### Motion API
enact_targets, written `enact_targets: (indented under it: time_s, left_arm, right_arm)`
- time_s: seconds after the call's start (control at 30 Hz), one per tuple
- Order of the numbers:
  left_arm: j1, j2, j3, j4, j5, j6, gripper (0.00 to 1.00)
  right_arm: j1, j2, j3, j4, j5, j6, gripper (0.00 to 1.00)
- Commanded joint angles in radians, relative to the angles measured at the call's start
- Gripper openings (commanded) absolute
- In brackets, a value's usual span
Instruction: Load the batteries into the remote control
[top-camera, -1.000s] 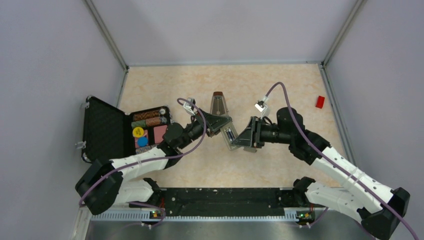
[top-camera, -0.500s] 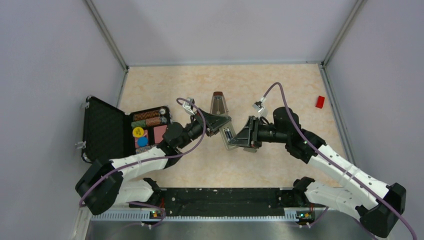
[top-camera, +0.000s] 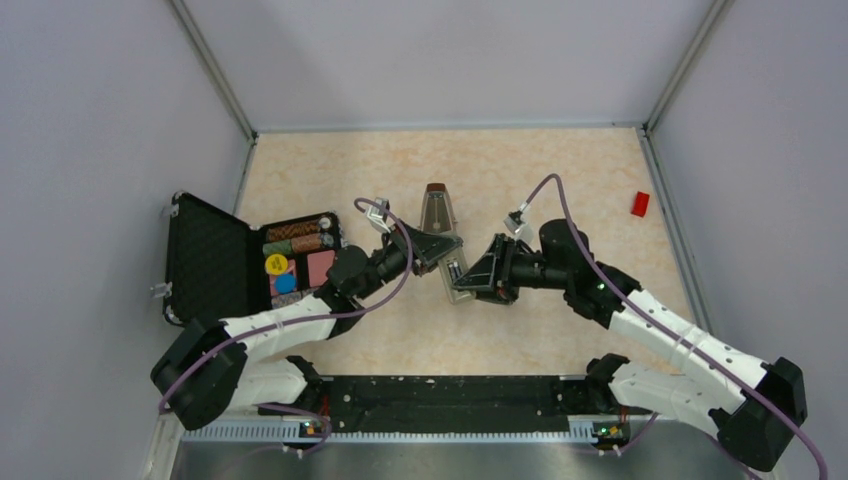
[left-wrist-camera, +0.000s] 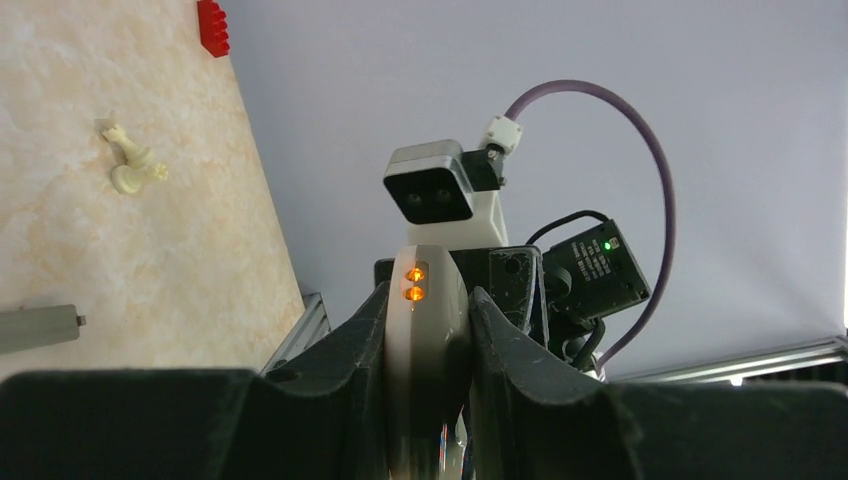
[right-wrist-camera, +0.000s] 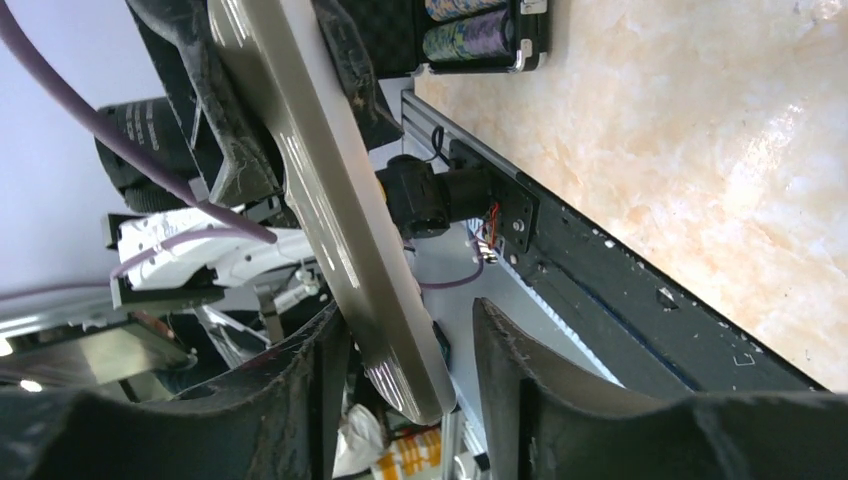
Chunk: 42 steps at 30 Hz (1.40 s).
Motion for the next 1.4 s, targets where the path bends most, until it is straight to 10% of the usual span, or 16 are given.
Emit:
enact_targets:
  time_s: [0.0,1.37]
  left_arm:
    - [-0.020,-0.047,-0.002,0.137,0.008,0.007,0.00]
    - [-0.013,-0.151,-0.024,-0.125,-0.084,0.091,0.00]
  right_arm:
    - [0.000,0.017,-0.031,0.001,0.106,0.055,0.49]
    - [-0.002,-0.003,0.185,-0.083,0.098,-0.313,0.76]
